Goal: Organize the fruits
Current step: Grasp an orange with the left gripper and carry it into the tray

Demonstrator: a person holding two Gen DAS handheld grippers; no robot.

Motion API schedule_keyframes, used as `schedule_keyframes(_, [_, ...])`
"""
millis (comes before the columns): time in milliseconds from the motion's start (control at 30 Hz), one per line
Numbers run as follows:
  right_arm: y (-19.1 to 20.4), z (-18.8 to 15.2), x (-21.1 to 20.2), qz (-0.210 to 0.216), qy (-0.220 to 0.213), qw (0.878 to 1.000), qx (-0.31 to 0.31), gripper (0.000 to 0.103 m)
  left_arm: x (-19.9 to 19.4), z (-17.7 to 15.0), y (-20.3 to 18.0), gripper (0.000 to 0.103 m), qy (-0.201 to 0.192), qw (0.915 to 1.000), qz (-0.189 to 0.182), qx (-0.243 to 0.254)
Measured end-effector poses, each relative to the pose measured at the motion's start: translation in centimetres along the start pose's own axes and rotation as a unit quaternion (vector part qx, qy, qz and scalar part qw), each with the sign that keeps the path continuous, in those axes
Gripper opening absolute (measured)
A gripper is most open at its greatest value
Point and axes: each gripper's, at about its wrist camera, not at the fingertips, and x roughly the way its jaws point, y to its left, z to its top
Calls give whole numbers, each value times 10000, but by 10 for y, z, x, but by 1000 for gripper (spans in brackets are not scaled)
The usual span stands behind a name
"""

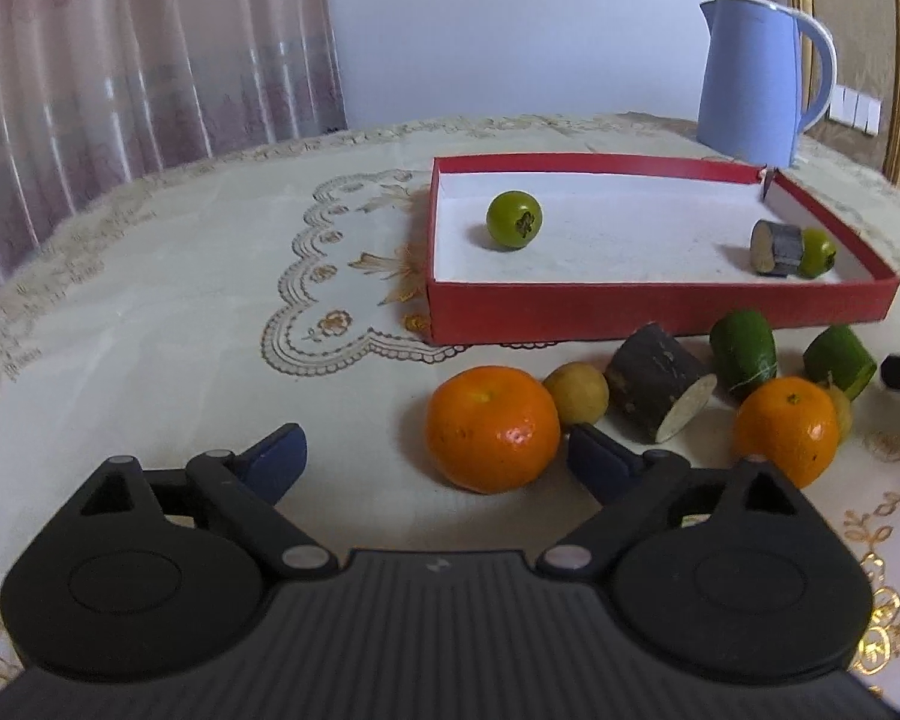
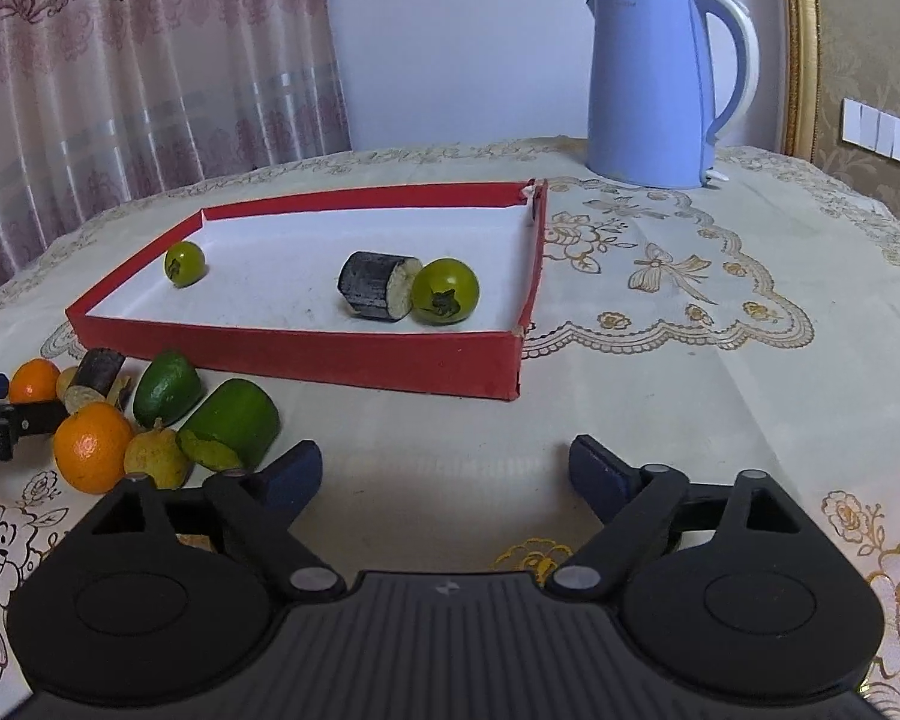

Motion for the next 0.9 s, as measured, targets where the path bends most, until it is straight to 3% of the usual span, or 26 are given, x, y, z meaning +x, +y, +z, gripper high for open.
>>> schedule_keyframes(100, [5, 0, 2, -106, 50, 9998, -149, 91, -1, -1, 3, 85, -1, 9999, -105, -100])
schedule_keyframes(167, [7, -1, 3, -124, 70, 9997, -197, 92, -5, -3, 0, 73, -103, 9998, -198, -1])
schedule_keyframes(233, [7, -1, 2, -120, 75, 9997, -204, 93, -9, -5, -6, 51, -212, 9993, -257, 144])
schedule_keyframes(300, [7, -1, 2, -125, 77, 9997, -209, 93, -11, -6, -10, 43, -258, 9987, -355, 276])
schedule_keyframes(900, [9, -1, 3, -136, 93, 9996, -236, 96, -20, 1, 3, 41, -158, 9986, -391, -311])
